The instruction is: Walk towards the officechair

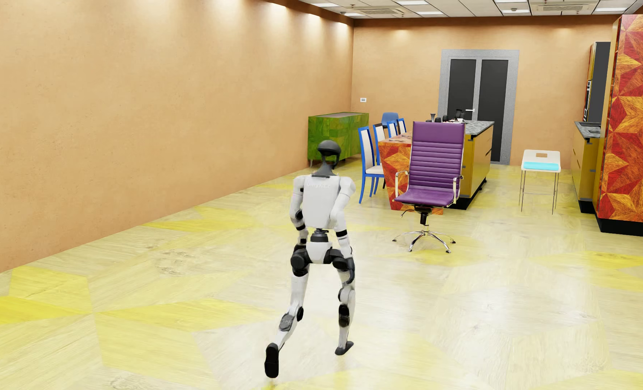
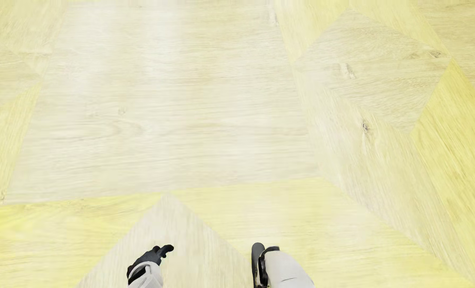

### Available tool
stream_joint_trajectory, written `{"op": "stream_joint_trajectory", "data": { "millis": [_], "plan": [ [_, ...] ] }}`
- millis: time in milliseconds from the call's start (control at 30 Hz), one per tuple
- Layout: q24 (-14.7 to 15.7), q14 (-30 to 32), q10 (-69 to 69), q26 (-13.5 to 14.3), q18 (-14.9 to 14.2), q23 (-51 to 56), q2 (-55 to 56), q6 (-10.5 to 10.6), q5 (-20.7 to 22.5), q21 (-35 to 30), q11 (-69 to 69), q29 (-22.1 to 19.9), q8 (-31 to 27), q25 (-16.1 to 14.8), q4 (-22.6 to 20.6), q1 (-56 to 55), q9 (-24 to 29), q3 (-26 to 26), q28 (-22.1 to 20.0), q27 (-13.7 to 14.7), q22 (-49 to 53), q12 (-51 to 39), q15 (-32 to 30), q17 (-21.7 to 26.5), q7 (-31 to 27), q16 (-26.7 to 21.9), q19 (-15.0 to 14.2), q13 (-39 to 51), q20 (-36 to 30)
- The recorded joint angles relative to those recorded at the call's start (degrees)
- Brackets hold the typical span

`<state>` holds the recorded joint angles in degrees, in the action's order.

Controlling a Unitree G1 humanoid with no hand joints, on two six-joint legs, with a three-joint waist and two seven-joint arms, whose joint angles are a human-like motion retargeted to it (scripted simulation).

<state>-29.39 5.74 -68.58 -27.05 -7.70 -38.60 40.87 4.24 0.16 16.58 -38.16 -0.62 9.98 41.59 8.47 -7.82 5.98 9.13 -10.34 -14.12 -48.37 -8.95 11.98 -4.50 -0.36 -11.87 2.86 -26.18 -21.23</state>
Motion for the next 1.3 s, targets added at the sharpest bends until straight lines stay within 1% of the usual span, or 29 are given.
{"op": "stream_joint_trajectory", "data": {
  "millis": [33,67,100,133,200,267,333,367,400,433,467,500,533,600,667,733,767,800,833,900,933,967,1033,1100,1133,1167,1200,1233,1300],
  "plan": [
    [0.55,-4.83,-7.74,-0.68,3.5,-0.62,-4.81,0.26,1.02,-1.77,2.14,0.39,-0.2,1.07,0.25,-9.13,0.31,-0.98,2.46,0.31,-4.39,1.78,2.69,1.67,0.24,0.58,-0.62,3.84,-0.94],
    [0.3,-7.19,-9.58,-0.31,3.79,-0.23,-10.19,0.24,1.85,-3.99,6.16,0.17,-0.85,2.35,-0.34,-17.65,0.2,-2.31,7.86,0.59,-6.73,3.97,4.33,3.28,0.71,0.51,-1.78,8.03,-3.92],
    [0.18,-9.31,-6.22,2.11,5.27,0.54,-15.86,-0.03,2.54,-5.96,10.85,-1.02,-2.15,3.21,-0.93,-24.5,-0.29,-3.78,14.08,2.54,-7.74,6.6,5.43,4.89,2.22,-0.38,-2.7,10.89,-7.04],
    [0.95,-11.92,0.38,5.05,4.84,1.16,-21.0,-0.46,3.25,-7.91,14.14,-2.21,-3.01,3.49,-1.14,-29.67,-0.93,-5.28,19.01,5.24,-6.68,10.72,6.52,5.97,3.62,-2.33,-2.7,13.5,-8.07],
    [4.06,-12.19,20.51,6.47,5.95,3.94,-30.08,-1.34,4.19,-13.13,16.34,-2.38,-4.24,3.06,-1.48,-36.43,-2.21,-8.08,22.61,10.16,-0.48,20.37,11.86,7.61,3.39,-5.01,-2.36,19.27,-2.4],
    [4.38,-10.89,48.02,6.33,4.81,9.79,-38.6,-1.63,3.78,-17.25,16.81,-2.71,-6.17,1.14,-0.25,-37.41,-3.25,-10.58,16.21,14.22,8.03,30.18,16.52,9.64,2.36,-4.81,-3.43,23.68,8.66],
    [2.32,-11.8,56.03,4.82,4.85,16.1,-45.41,-1.32,1.57,-17.01,12.17,-6.62,-8.75,-4.69,2.05,-35.64,-3.88,-12.88,2.93,16.4,12.3,36.38,14.68,10.27,9.72,0.32,-6.01,23.26,18.5],
    [1.37,-3.87,47.9,3.02,11.78,18.39,-45.65,-1.65,-1.22,-16.04,4.37,-8.4,-9.56,-7.9,1.58,-36.13,-3.77,-13.92,-1.88,16.55,11.89,37.19,7.17,11.09,10.96,3.84,-7.69,21.32,20.81],
    [0.67,-2.74,38.83,1.09,15.78,19.6,-42.43,-2.27,-3.39,-14.97,-8.8,-9.36,-11.17,-9.95,1.1,-35.83,-3.41,-14.42,-2.96,15.83,10.07,36.38,-6.83,11.93,12.61,6.37,-8.95,18.85,21.01],
    [-0.01,-8.34,32.21,0.14,15.0,19.39,-36.48,-3.12,-7.29,-13.88,-22.85,-9.68,-9.99,-10.42,0.17,-34.18,-2.99,-14.42,0.26,14.08,7.2,34.04,-18.31,12.27,13.85,7.4,-10.95,16.56,19.21],
    [-1.0,-13.42,29.58,0.32,14.75,17.23,-29.78,-4.17,-11.38,-13.05,-33.33,-9.62,-8.79,-9.71,-1.75,-30.93,-2.68,-13.62,6.3,11.43,4.23,30.66,-18.09,12.06,14.83,7.2,-9.35,15.16,15.93],
    [-2.51,-16.61,30.98,1.6,14.5,13.25,-22.87,-5.12,-12.21,-12.55,-38.9,-9.05,-8.49,-8.46,-4.49,-26.08,-2.58,-12.24,12.11,8.22,2.01,26.65,-12.56,11.43,15.07,6.2,-3.8,14.5,11.99],
    [-4.54,-18.46,34.87,3.23,14.08,8.25,-17.35,-5.72,-12.6,-12.23,-38.76,-7.5,-6.46,-7.07,-7.35,-20.28,-2.8,-10.74,15.29,4.88,0.81,22.34,-8.03,10.58,14.13,4.86,-3.62,13.77,7.95],
    [-9.74,-21.95,41.66,6.42,13.22,-0.18,-8.96,-5.87,-10.69,-12.16,-27.89,-0.36,-2.51,-4.01,-11.93,-9.08,-3.7,-7.92,15.31,-0.89,1.26,13.56,-2.48,9.21,9.94,2.1,-4.29,10.67,0.03],
    [-12.92,-28.17,42.53,9.82,13.17,-2.55,-3.45,-5.39,-8.6,-11.66,-7.19,9.16,-0.78,-1.47,-14.07,-0.81,-4.76,-5.35,13.39,-0.76,5.03,4.08,-2.33,9.68,5.54,0.82,-5.4,4.26,-6.85],
    [-10.31,-35.17,42.62,13.29,12.36,-0.56,-4.16,-4.99,-5.32,-7.26,22.68,10.05,-7.12,-1.34,-13.73,7.58,-5.62,-3.07,9.8,0.05,12.57,-1.93,-4.92,7.28,-1.02,0.9,-9.44,-3.17,-7.08],
    [-6.7,-38.03,40.93,15.18,11.86,0.05,-4.56,-5.19,-6.13,-4.13,28.67,7.1,-7.05,-2.06,-13.23,12.42,-5.86,-2.25,6.5,-0.4,16.88,-2.08,-1.43,5.34,-2.9,1.57,-12.2,-6.86,-4.75],
    [-2.89,-36.87,36.23,17.06,11.53,-0.48,-5.11,-5.59,-7.23,-2.02,26.38,4.43,-2.81,-2.54,-11.59,15.3,-5.99,-1.71,3.15,-1.1,21.1,-0.84,-7.25,3.3,-2.42,1.56,-12.69,-9.29,-2.07],
    [-0.34,-30.26,26.23,18.21,8.82,-2.17,-3.06,-5.51,-6.4,-1.54,15.38,3.28,-2.43,-2.11,-8.47,15.1,-5.58,-1.19,0.65,-2.03,24.85,1.0,-17.97,1.55,-1.6,0.49,-7.06,-10.26,0.36],
    [0.82,-12.06,-2.57,16.59,0.62,-5.42,-1.88,-4.34,-5.43,-3.16,-3.84,4.73,-0.29,1.09,-2.42,5.09,-4.06,-1.12,-3.23,-3.78,27.66,5.11,-5.98,1.32,-0.58,0.53,-2.33,-8.3,5.25],
    [0.61,-13.41,-12.48,13.35,2.2,-4.94,-4.81,-3.46,-4.92,-3.92,-5.07,5.3,0.93,2.8,2.58,-2.74,-3.4,-1.64,-4.77,-3.68,25.11,5.98,-2.16,2.09,0.5,2.03,-2.7,-5.82,6.47],
    [-0.09,-14.91,-16.49,9.08,8.27,-2.67,-8.9,-2.58,-4.03,-4.24,-2.63,4.1,1.92,4.35,6.11,-10.25,-3.0,-2.73,-4.12,-2.47,20.13,5.67,-0.67,2.97,1.71,2.87,-2.93,-3.27,5.39],
    [-3.11,-17.42,-10.0,4.25,14.58,3.81,-16.7,-1.48,-1.62,-4.82,3.57,-2.95,1.7,5.72,6.78,-19.96,-2.96,-5.26,6.42,3.66,8.6,5.47,-0.53,5.03,6.59,0.46,-2.74,1.46,-2.35],
    [-4.01,-17.07,8.65,5.12,9.19,9.51,-23.5,-1.4,0.55,-7.4,6.79,-6.47,-0.31,1.96,2.57,-24.58,-3.46,-6.75,16.88,10.34,1.48,8.85,2.79,7.07,7.05,-3.47,-2.22,6.65,-7.4],
    [-3.31,-15.92,21.27,5.13,7.72,11.84,-26.29,-1.45,1.37,-8.73,6.76,-5.88,-1.17,-1.06,1.5,-25.07,-3.89,-7.09,19.15,13.55,-0.16,11.5,6.7,8.45,5.83,-5.39,-2.3,8.78,-7.88],
    [-2.78,-13.59,34.85,4.45,7.04,14.33,-28.33,-1.36,1.95,-10.06,5.28,-4.89,-2.38,-3.75,1.68,-23.94,-4.32,-7.27,19.17,15.45,-0.71,14.48,10.75,9.45,5.36,-6.32,-2.69,11.29,-7.78],
    [-2.2,-5.39,43.35,3.98,9.07,17.19,-29.23,-1.12,2.13,-11.23,1.6,-4.34,-4.16,-6.08,2.63,-23.0,-4.49,-7.44,17.27,16.61,-0.3,18.06,14.65,10.49,6.28,-6.69,-3.47,13.54,-6.79],
    [-1.0,-2.43,41.03,3.94,9.61,20.14,-28.36,-1.11,0.78,-11.52,-5.06,-4.53,-6.32,-7.42,3.39,-23.08,-4.26,-7.64,13.66,17.44,0.12,21.74,17.75,11.81,8.82,-5.63,-4.59,15.57,-4.95],
    [2.27,-10.21,31.13,1.99,9.8,21.84,-22.55,-2.34,-1.17,-10.72,-22.83,-9.11,-11.14,-8.79,3.98,-22.13,-3.58,-8.28,7.44,17.5,-2.89,24.08,9.17,11.73,12.85,-1.5,-7.15,17.86,-1.5]
  ]
}}
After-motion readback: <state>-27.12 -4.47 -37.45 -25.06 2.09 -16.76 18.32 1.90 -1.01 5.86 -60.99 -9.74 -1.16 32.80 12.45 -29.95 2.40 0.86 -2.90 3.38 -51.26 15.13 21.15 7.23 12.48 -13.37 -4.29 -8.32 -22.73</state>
